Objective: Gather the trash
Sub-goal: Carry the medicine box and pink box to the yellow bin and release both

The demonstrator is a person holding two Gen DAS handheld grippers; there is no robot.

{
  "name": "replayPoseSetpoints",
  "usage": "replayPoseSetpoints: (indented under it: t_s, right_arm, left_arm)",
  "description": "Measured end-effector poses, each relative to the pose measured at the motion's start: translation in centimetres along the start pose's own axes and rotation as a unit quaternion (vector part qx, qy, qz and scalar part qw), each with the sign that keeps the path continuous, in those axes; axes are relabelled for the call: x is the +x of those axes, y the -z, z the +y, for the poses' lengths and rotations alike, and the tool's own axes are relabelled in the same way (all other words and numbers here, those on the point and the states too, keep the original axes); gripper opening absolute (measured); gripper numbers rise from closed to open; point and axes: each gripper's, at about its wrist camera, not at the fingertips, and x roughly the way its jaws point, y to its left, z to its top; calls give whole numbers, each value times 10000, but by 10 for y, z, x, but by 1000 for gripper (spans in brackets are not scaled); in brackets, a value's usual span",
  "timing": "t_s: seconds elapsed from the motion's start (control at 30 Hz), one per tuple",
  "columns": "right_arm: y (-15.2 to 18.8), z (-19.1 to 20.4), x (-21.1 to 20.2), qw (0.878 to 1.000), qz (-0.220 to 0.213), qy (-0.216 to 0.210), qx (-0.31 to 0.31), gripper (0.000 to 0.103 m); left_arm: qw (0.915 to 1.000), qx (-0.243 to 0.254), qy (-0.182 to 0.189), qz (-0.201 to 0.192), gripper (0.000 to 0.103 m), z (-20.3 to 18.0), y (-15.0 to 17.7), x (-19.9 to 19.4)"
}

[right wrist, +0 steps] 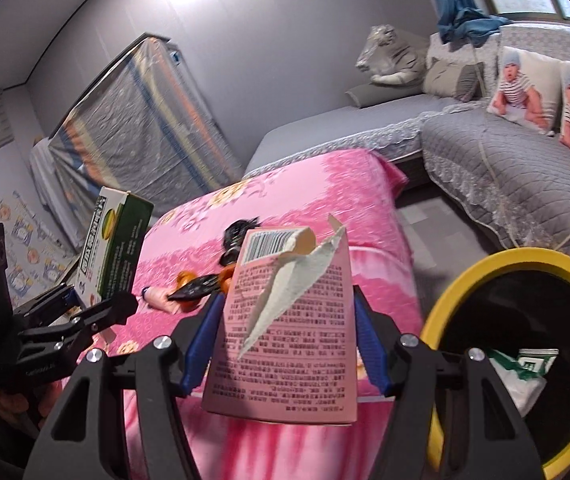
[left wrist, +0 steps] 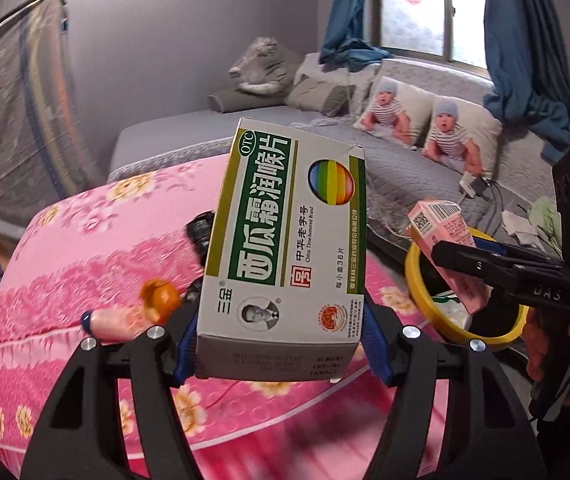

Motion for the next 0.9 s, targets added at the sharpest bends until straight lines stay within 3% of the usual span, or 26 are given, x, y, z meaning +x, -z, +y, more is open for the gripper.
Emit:
replayPoseSetpoints:
  t_s: [0.3, 0.57, 0.9]
  right_arm:
    - [-1, -65, -24, 9960, -360, 661, 490, 59]
    - [11, -118, -39, 9851, -506, 1383, 885, 59]
    - [31, -160, -44, 9746, -446, 1708, 1378, 59]
  left_arm:
    - [9978, 537, 392, -43, 63, -58, -21, 29]
    - [9939, 901, 638, 3, 63, -100, -35, 53]
    - [9885, 1174, 953, 38, 63, -145, -39, 80]
